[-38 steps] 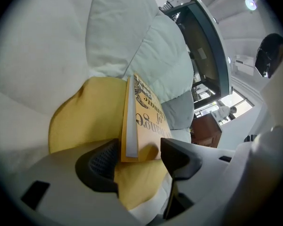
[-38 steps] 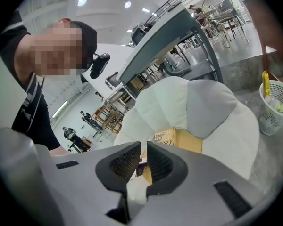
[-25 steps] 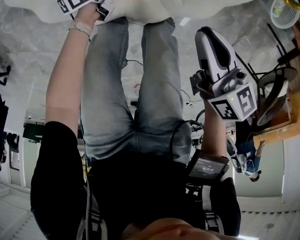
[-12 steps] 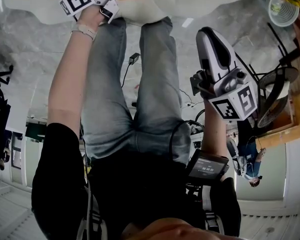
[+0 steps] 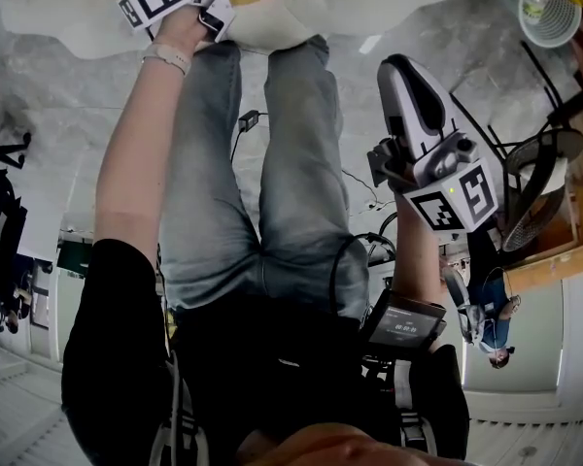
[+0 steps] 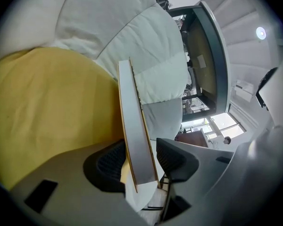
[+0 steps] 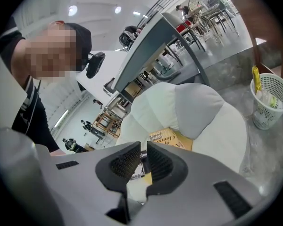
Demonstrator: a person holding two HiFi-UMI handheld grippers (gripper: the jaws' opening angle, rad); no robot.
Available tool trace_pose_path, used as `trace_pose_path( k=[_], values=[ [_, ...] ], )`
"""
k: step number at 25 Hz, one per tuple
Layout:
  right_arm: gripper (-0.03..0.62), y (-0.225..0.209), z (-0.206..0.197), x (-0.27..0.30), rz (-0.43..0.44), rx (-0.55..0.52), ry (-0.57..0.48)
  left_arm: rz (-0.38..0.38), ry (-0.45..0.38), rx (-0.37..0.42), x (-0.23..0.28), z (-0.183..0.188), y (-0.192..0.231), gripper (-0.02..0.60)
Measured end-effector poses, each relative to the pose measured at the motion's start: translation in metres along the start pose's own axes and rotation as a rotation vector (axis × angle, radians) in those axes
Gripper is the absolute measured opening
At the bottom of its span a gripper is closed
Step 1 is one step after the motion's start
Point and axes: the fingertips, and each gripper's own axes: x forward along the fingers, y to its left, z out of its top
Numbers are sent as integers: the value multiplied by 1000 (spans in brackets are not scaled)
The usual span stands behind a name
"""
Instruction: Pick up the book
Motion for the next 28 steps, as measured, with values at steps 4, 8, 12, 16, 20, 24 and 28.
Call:
trace_pose_path(
  k=[4,8,12,16,20,24,28],
  values=[
    [49,-7,5,-3,2,-6,-7,18,-1,-15,12,1,0,212],
    [49,-7,7,-8,-2,-3,-17,46,-1,-42,13,1,5,183],
    [49,-7,7,-10,-7,-4,-15,49,-16,-75,12,3,7,175],
    [49,-8,9,-10,-16,-6,-17,43,-46,-88,9,8,5,170],
    [49,6,18,-13,-19,-16,-21,42,-96,-102,-4,24,-3,167],
    [49,29,27,-15,-15,-32,-18,34,-113,-105,-22,39,-17,164],
    [49,41,31,-14,-11,-36,-22,18,-117,-107,-34,44,-26,163]
  ],
)
